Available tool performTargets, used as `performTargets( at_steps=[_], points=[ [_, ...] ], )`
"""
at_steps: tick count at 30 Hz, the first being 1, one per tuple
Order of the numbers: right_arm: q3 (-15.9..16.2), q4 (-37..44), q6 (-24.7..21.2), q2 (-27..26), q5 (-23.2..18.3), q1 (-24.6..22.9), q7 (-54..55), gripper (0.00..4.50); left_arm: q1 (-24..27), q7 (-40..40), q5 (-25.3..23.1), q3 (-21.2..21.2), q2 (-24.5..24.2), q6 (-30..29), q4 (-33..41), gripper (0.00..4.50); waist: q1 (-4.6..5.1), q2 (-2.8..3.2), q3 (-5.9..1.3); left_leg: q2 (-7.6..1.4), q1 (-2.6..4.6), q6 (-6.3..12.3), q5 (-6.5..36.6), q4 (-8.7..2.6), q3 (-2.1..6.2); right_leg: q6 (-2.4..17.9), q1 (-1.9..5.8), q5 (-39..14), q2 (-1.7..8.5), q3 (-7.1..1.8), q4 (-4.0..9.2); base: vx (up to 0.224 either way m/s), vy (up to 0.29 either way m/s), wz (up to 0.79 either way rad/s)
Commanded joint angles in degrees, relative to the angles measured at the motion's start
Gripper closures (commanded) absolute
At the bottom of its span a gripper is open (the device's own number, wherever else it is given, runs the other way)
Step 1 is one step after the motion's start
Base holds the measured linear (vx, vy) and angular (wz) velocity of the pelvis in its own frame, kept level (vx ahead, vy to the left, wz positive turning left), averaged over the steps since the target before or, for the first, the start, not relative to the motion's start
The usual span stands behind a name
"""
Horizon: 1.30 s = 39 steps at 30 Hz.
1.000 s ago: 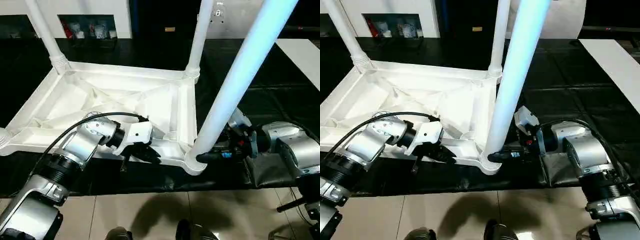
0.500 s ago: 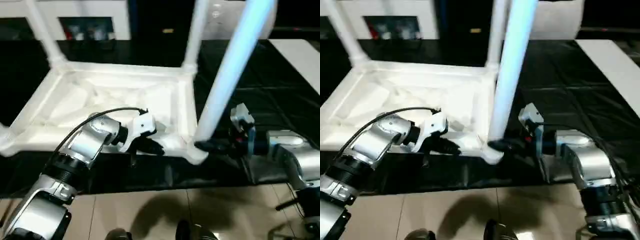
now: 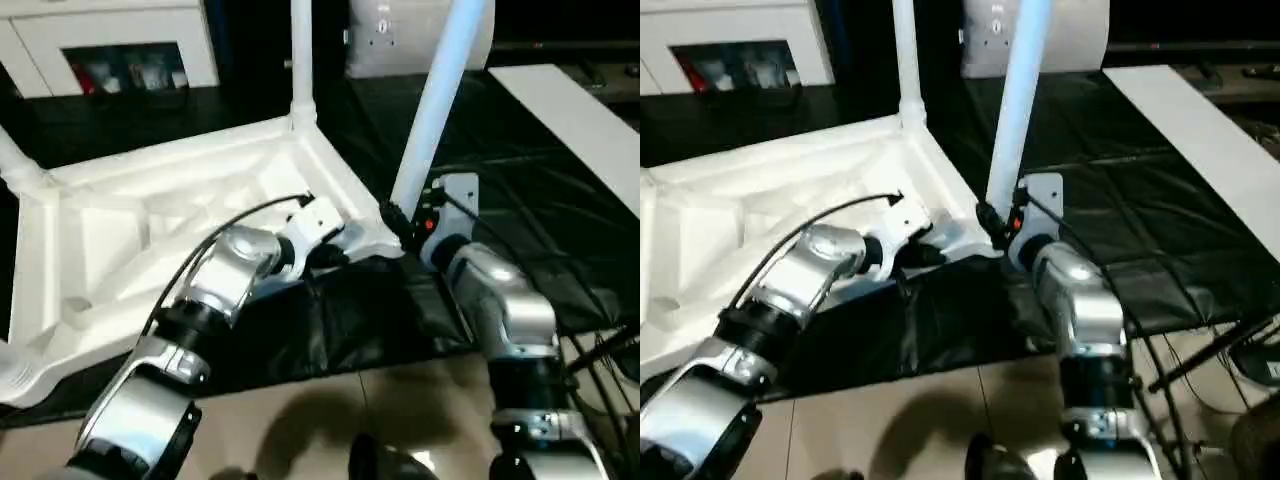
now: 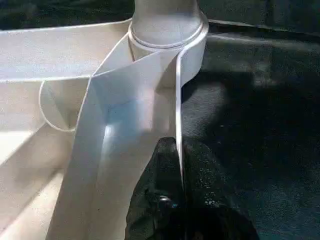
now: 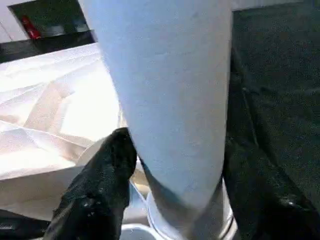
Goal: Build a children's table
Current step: Rotate leg to tighten, then rotate table base
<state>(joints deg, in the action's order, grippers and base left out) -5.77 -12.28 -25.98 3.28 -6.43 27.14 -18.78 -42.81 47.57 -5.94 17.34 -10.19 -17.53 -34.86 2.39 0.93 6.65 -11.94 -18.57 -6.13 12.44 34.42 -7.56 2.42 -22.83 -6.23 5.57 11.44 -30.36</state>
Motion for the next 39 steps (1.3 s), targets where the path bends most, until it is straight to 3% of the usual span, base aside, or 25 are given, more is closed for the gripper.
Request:
performTargets(
  at_steps=[1, 2, 3, 4, 5, 6, 7, 8, 10, 14, 15, 17, 20, 21, 23, 27, 28, 29, 30, 31, 33, 35, 36, 37, 39],
  points=[
    [4.5, 2.3, -0.3, 0.1, 0.0, -2.1, -2.7, 1.36, -1.1, -1.6, -0.6, 0.5, 0.1, 5.0, 0.2, 4.5, -0.91, -1.87, -4.32, 2.77, -0.17, 3.59, 14.8, -2.55, -1.58, -3.5, 2.5, -42.3, 3.64, -2.22, 6.69, 0.093, 0.025, 0.1],
    [4.5, 3.1, -0.3, 0.5, 0.1, -2.6, -2.7, 1.27, -1.1, -1.6, -0.7, 0.5, -0.2, 6.1, -0.2, 4.5, -1.56, -1.4, -5.31, 1.88, -2.49, 5.11, 9.4, -3.3, -0.95, -5.0, 4.68, -38.6, 3.84, -2.54, 5.53, 0.052, 0.004, -0.07],
    [4.6, 3.4, -0.4, 0.7, 0.2, -2.8, -2.6, 1.15, -1.1, -1.6, -0.8, 0.6, -0.3, 6.5, -0.2, 4.5, -2.31, -0.55, -5.69, 1.09, -2.01, 5.41, 7.0, -3.68, -0.71, -4.1, 4.3, -35.0, 4.0, -2.83, 5.36, 0.0, 0.0, 0.0],
    [4.9, 4.8, -0.5, 1.9, 0.7, -3.9, -2.6, 1.04, -0.9, -1.6, -1.0, 0.7, -0.8, 8.4, -0.6, 4.5, -2.28, -0.36, -5.73, -0.43, -1.68, 5.78, 3.3, -3.82, -0.27, 0.8, 3.35, -24.8, 3.35, -3.28, 4.09, 0.0, 0.0, 0.0],
    [5.0, 6.1, -0.2, 2.7, 1.0, -5.0, -2.5, 0.97, -0.8, -1.4, -0.9, 0.6, -1.1, 9.0, -0.6, 4.5, -2.35, -0.3, -5.85, -0.68, -1.83, 5.82, 2.8, -3.82, -0.2, 2.1, 3.58, -22.7, 3.28, -3.39, 3.62, 0.0, 0.0, 0.0],
    [5.1, 7.0, 0.0, 3.3, 1.1, -5.8, -2.5, 0.87, -0.7, -1.2, -0.8, 0.5, -1.4, 9.4, -0.6, 4.06, -2.59, -0.43, -6.21, -0.76, -1.72, 6.26, 1.9, -3.7, -0.38, 4.1, 3.59, -19.5, 3.36, -3.69, 2.95, 0.0, 0.0, 0.0],
    [4.8, 8.6, 0.0, 4.1, 0.7, -6.9, -3.1, 0.77, -0.3, 0.4, 0.1, 0.1, -1.8, 8.5, 0.1, 3.96, -2.74, -0.32, -6.37, -0.78, -1.8, 6.47, 1.0, -3.63, -0.33, 5.0, 3.69, -18.1, 3.42, -3.85, 2.58, 0.0, 0.0, 0.0],
    [4.7, 10.7, 0.1, 5.0, 0.1, -8.2, -4.5, 0.65, 0.5, 1.6, 1.0, -0.6, -2.1, 8.8, 1.1, 3.92, -3.17, -0.38, -6.79, -0.67, -2.45, 8.15, -3.0, -3.26, -0.29, 7.0, 3.97, -12.7, 3.29, -4.28, 1.48, 0.0, 0.0, 0.0],
    [4.3, 13.1, 0.1, 5.8, -0.8, -9.6, -6.3, 0.49, 1.6, 2.6, 2.0, -1.4, -2.5, 8.9, 2.5, 3.71, -3.57, -0.59, -6.9, -0.37, -2.75, 9.38, -3.5, -3.1, -0.57, 7.9, 4.21, -11.4, 3.35, -4.49, 1.12, 0.0, 0.0, 0.0],
    [4.5, 17.8, -0.3, 8.2, -2.6, -11.6, -9.4, 0.21, 4.1, 3.6, 3.7, -2.4, -4.0, 9.0, 6.5, 3.48, -4.41, -0.8, -7.07, -0.4, -2.78, 8.68, -2.1, -3.14, -1.03, 6.2, 4.17, -15.5, 3.21, -4.68, 1.42, 0.0, 0.0, 0.0],
    [5.0, 19.0, -1.2, 9.5, -3.0, -12.0, -10.6, 0.11, 5.0, 3.5, 4.1, -2.8, -4.6, 8.0, 8.7, 3.4, -4.52, -0.75, -6.6, -0.33, -2.55, 7.99, 0.2, -3.3, -1.28, 5.2, 3.86, -19.3, 3.06, -4.59, 2.06, 0.0, 0.0, 0.0],
    [5.6, 20.4, -2.6, 10.9, -3.1, -12.6, -11.3, 0.01, 6.3, 3.3, 4.7, -3.4, -5.6, 6.6, 11.7, 3.15, -4.83, -0.98, -6.52, -0.23, -2.17, 6.65, 2.7, -3.36, -1.54, 3.0, 3.59, -24.3, 2.97, -4.5, 2.78, 0.0, 0.0, 0.0],
    [6.2, 22.4, -4.9, 13.3, -4.3, -13.0, -14.3, 0.0, 10.1, 4.7, 4.8, -4.1, -9.3, 4.4, 19.4, 2.93, -4.85, -0.8, -6.35, -0.01, -1.72, 5.31, 6.0, -3.35, -1.56, -0.5, 3.04, -30.1, 2.76, -3.97, 3.87, 0.0, 0.0, 0.0],
    [6.7, 23.6, -6.2, 14.3, -5.3, -13.0, -16.2, 0.0, 12.1, 5.9, 5.5, -4.7, -11.2, 2.4, 23.5, 2.79, -4.74, -1.33, -6.62, -0.13, -1.81, 4.94, 6.8, -3.36, -1.45, -1.5, 3.25, -30.9, 2.77, -3.78, 3.86, 0.0, 0.0, 0.0],
    [7.3, 24.7, -7.5, 15.0, -6.3, -12.8, -17.7, 0.0, 13.7, 7.0, 6.3, -5.4, -12.7, 0.5, 26.6, 2.69, -4.75, -0.8, -6.52, -0.19, -1.58, 4.89, 7.6, -3.34, -1.45, -2.2, 2.67, -31.6, 2.6, -3.69, 4.24, 0.0, 0.0, 0.0],
    [10.0, 25.5, -10.6, 15.0, -8.2, -10.3, -19.2, 0.0, 19.5, 11.9, 10.3, -5.8, -18.7, -7.3, 37.6, 2.53, -4.34, -1.01, -6.55, -0.64, -1.6, 4.17, 9.5, -3.65, -1.0, -1.6, 2.76, -31.5, 2.68, -3.51, 4.1, 0.0, 0.0, 0.0],
    [10.7, 24.0, -10.0, 13.7, -7.8, -9.0, -18.6, 0.0, 21.1, 13.2, 11.2, -5.5, -20.2, -9.1, 40.1, 2.53, -4.34, -0.83, -6.65, -0.67, -1.14, 3.76, 10.3, -3.51, -1.11, -1.1, 2.38, -31.9, 2.85, -3.62, 4.09, 0.0, 0.0, 0.0],
    [10.8, 23.6, -9.7, 13.4, -7.6, -8.7, -18.4, 0.0, 21.4, 13.4, 11.3, -5.5, -20.4, -9.4, 40.5, 2.53, -4.21, -0.87, -6.52, -0.6, -1.22, 3.73, 10.7, -3.6, -1.05, -1.1, 2.44, -32.4, 2.75, -3.53, 4.25, 0.0, 0.0, 0.0],
    [12.1, 18.7, -6.7, 10.4, -5.4, -5.6, -16.6, 0.0, 24.1, 14.6, 11.9, -4.9, -22.8, -12.3, 44.0, 2.53, -4.23, -0.77, -6.59, -0.66, -0.99, 3.31, 11.7, -3.48, -0.94, -1.1, 2.37, -33.1, 2.99, -3.4, 4.21, 0.0, 0.0, 0.0],
    [12.8, 15.1, -5.0, 8.6, -4.3, -3.6, -15.6, 0.0, 25.5, 15.1, 12.1, -4.5, -24.1, -13.8, 45.7, 2.53, -3.69, -0.74, -5.98, -0.6, -1.22, 3.21, 13.8, -3.7, -0.86, -1.4, 2.42, -35.1, 2.77, -3.06, 4.72, 0.0, 0.0, 0.0],
    [13.6, 11.0, -3.0, 6.8, -3.0, -1.3, -14.6, 0.0, 26.7, 15.4, 12.1, -4.2, -25.2, -15.4, 46.7, 2.53, -3.34, -0.49, -5.73, -0.4, -0.01, 2.47, 17.6, -3.32, -0.79, -2.6, 2.06, -38.3, 2.92, -2.42, 5.6, 0.0, 0.0, 0.0],
    [14.2, 8.3, -1.6, 5.9, -2.3, 0.1, -14.2, 0.0, 27.3, 15.2, 11.8, -4.0, -25.8, -16.7, 47.2, 2.53, -3.1, -0.33, -5.63, -0.53, 0.32, 2.47, 19.4, -3.46, -0.62, -3.2, 2.17, -38.8, 2.59, -2.1, 5.93, 0.0, 0.0, 0.0],
    [14.8, 4.3, 0.0, 4.6, -1.2, 2.1, -12.9, 0.0, 27.9, 14.0, 10.3, -3.7, -25.9, -17.9, 46.6, 2.53, -3.12, 0.04, -5.71, -0.84, 1.1, 2.28, 21.0, -3.52, -0.51, -2.9, 2.09, -37.5, 2.6, -1.87, 6.01, 0.0, 0.0, 0.0],
    [14.6, 1.8, 0.3, 3.6, -1.2, 3.3, -11.5, 0.0, 28.1, 13.1, 9.4, -3.3, -26.3, -18.7, 46.2, 2.53, -2.9, 0.25, -5.59, -1.45, 0.73, 2.27, 22.9, -4.16, -0.03, -3.0, 3.0, -36.2, 2.39, -1.6, 5.77, 0.0, 0.0, 0.0],
    [13.7, -3.6, 2.9, 2.0, -0.5, 5.8, -7.7, 0.0, 28.5, 11.7, 7.6, -2.3, -27.2, -20.0, 45.1, 2.53, -2.81, 0.33, -5.65, -2.25, 0.41, 1.92, 24.7, -4.75, 0.32, -2.6, 3.51, -34.2, 2.56, -1.99, 4.82, 0.0, 0.0, 0.0]
  ],
)
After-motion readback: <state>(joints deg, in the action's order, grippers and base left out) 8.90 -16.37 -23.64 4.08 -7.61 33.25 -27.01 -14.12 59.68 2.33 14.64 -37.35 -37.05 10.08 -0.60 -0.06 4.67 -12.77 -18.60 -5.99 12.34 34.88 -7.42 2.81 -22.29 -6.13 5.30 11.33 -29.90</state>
